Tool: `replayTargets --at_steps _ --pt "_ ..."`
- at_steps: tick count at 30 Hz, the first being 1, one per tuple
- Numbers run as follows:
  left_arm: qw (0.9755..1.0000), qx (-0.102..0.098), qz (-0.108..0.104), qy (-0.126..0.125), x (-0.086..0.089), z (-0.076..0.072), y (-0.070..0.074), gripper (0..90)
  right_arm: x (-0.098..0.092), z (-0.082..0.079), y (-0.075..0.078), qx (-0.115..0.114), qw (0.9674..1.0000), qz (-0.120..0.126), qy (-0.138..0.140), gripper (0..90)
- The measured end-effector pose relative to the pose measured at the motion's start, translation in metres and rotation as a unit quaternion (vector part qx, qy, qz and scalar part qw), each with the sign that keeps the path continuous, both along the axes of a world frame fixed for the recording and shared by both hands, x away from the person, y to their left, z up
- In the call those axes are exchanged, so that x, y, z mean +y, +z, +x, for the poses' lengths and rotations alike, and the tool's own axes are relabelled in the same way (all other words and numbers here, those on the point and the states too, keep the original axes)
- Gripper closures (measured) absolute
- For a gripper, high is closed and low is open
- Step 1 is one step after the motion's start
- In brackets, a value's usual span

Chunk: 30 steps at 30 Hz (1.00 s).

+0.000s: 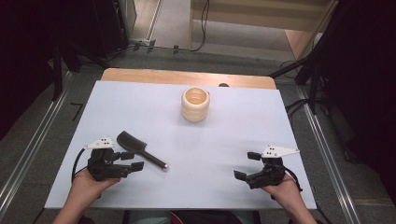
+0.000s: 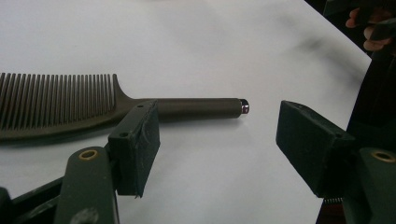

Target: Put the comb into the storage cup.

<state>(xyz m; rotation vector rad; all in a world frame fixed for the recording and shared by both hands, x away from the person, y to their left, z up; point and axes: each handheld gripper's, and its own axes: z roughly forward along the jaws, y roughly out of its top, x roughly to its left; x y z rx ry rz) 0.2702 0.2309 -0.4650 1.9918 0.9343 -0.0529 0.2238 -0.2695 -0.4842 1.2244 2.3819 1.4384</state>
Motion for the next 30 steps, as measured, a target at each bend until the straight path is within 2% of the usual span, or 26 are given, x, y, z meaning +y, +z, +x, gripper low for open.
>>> replayTargets --at_steps 4,6,17,30 --pt "1.0000 -0.001 -0.004 0.004 0.0013 0.0003 0.0000 31.2 -0.0016 -0.0032 0.0066 -0.045 0.9983 0.038 0.001 0.0" --pt "1.0000 -0.001 -0.005 0.004 0.0017 0.0005 0.0001 31.2 -0.0019 -0.0046 0.0083 -0.057 0.9973 0.046 0.001 0.0" --pt "1.0000 0.001 0.001 0.006 0.0010 0.0013 0.0000 31.1 -0.0021 -0.0036 0.0047 -0.040 0.9989 0.027 0.003 0.0" --pt "1.0000 0.000 0.003 0.008 0.0014 0.0012 0.0005 31.1 -0.0018 -0.0026 0.0033 -0.033 0.9991 0.025 0.007 0.0"
